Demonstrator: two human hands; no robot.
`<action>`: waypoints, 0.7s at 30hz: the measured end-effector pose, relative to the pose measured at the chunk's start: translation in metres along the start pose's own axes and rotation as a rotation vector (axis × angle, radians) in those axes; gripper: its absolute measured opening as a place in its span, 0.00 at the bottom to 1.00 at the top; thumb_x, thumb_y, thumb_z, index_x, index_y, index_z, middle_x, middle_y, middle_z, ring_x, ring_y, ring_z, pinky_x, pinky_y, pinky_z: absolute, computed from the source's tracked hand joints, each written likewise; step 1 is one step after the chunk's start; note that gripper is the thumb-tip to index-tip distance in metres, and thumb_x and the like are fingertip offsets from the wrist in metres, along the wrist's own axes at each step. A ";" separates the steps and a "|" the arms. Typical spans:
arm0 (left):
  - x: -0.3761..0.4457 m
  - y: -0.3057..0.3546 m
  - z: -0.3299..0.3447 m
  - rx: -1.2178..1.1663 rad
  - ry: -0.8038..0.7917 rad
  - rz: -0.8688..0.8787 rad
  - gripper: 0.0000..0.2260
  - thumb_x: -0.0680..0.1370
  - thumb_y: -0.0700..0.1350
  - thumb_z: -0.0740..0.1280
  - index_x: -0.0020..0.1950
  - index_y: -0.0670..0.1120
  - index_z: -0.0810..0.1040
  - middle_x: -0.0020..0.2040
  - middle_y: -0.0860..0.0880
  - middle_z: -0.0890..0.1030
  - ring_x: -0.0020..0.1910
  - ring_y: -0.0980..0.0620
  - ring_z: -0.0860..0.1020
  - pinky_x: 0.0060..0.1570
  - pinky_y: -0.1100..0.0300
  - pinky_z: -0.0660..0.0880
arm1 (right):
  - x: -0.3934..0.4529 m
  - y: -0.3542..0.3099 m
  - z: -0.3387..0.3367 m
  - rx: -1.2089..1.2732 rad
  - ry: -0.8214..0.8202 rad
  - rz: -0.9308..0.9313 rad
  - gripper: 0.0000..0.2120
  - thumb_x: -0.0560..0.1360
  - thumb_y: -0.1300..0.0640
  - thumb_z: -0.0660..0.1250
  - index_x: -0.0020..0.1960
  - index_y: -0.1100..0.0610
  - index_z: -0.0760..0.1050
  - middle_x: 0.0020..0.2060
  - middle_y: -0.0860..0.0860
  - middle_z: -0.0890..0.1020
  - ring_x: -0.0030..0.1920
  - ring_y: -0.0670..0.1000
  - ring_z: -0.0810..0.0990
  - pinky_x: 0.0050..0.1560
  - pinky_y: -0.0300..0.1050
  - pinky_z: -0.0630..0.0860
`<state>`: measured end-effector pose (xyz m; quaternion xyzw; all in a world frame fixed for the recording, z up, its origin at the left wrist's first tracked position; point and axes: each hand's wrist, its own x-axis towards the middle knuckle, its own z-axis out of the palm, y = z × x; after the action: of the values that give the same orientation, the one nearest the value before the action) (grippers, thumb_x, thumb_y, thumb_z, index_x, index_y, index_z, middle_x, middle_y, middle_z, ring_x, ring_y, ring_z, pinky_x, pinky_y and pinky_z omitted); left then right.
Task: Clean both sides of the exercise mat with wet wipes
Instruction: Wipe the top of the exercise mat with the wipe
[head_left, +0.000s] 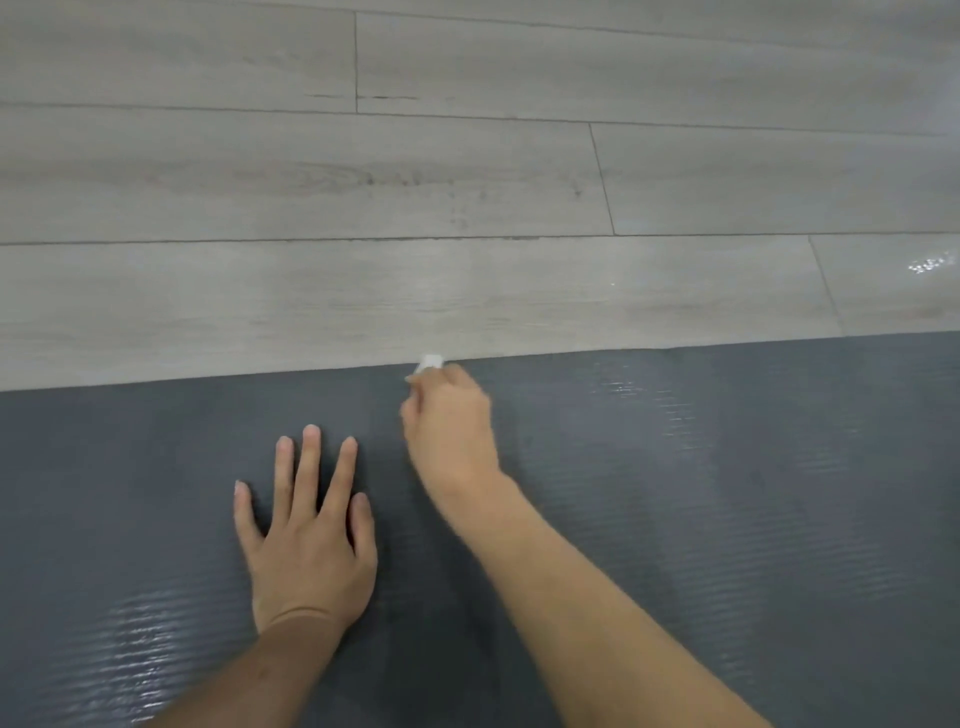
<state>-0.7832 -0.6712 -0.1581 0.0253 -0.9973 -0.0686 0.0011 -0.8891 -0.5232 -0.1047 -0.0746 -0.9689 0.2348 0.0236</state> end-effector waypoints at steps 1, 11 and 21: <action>0.000 0.000 0.000 -0.009 0.002 -0.001 0.26 0.82 0.54 0.52 0.81 0.54 0.66 0.84 0.50 0.58 0.84 0.49 0.53 0.78 0.33 0.51 | -0.012 -0.023 0.010 -0.017 -0.106 -0.143 0.07 0.70 0.65 0.69 0.47 0.63 0.81 0.42 0.60 0.80 0.43 0.61 0.79 0.41 0.51 0.78; 0.000 0.002 0.000 -0.002 -0.013 -0.011 0.26 0.82 0.54 0.51 0.82 0.54 0.62 0.84 0.50 0.58 0.84 0.48 0.53 0.79 0.34 0.48 | 0.015 0.191 -0.118 -0.254 0.240 0.486 0.09 0.76 0.63 0.64 0.52 0.62 0.80 0.49 0.63 0.79 0.49 0.66 0.78 0.48 0.51 0.70; -0.001 0.003 -0.004 -0.008 -0.006 -0.004 0.27 0.82 0.55 0.50 0.82 0.54 0.64 0.84 0.49 0.58 0.84 0.49 0.52 0.79 0.34 0.47 | 0.008 0.088 -0.045 -0.222 -0.153 -0.193 0.04 0.72 0.66 0.68 0.44 0.62 0.80 0.42 0.58 0.79 0.42 0.58 0.74 0.38 0.44 0.69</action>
<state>-0.7826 -0.6692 -0.1534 0.0270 -0.9970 -0.0725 -0.0022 -0.8821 -0.4246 -0.1053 0.0345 -0.9905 0.1280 -0.0360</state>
